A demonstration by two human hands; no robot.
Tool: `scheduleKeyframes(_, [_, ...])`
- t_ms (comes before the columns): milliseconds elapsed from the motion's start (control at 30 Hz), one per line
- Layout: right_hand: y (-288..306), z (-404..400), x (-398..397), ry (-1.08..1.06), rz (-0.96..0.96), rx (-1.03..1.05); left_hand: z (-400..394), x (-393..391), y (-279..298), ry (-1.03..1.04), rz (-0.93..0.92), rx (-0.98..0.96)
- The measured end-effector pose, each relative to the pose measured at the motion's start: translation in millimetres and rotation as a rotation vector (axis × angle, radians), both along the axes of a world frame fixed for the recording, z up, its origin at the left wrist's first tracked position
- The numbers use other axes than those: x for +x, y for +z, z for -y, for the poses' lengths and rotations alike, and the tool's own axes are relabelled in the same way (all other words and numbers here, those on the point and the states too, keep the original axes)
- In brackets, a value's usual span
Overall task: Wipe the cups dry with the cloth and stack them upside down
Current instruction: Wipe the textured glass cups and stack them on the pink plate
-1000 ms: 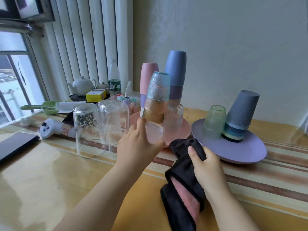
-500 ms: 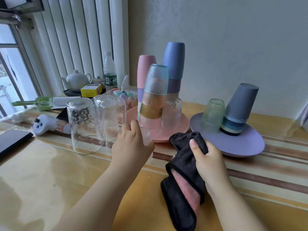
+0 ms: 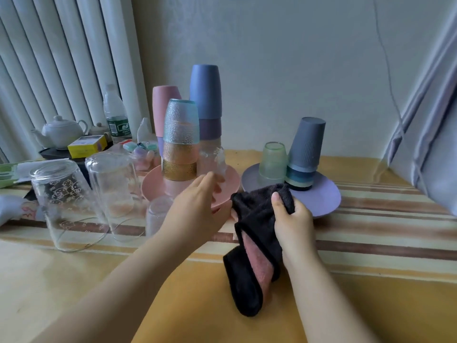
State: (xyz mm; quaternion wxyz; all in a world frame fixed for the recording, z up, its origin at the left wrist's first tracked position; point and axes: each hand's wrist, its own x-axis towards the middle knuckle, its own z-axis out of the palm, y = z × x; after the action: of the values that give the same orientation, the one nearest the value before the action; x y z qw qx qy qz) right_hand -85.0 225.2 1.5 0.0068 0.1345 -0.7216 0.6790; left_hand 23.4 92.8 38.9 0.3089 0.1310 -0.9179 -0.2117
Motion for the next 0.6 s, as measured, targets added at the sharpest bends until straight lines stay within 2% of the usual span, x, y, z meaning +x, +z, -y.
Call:
scheduleKeyframes(100, [-1, -8, -11, -0.116, 0.010, -0.037, -10, -38, 10, -0.091, 0.067, 0.142])
scheduleKeyframes(233, [-5, -14, -18, -0.199, 0.052, -0.095, -18, -100, 15, -0.068, 0.094, 0.333])
scheduleKeyframes(400, [-8, -20, -25, -0.168, 0.029, -0.069, -10, -162, 12, 0.048, 0.169, 0.512])
scheduleKeyframes(600, [-14, -15, -35, -0.132, -0.057, -0.025, -4, -201, -6, 0.015, 0.184, 0.714])
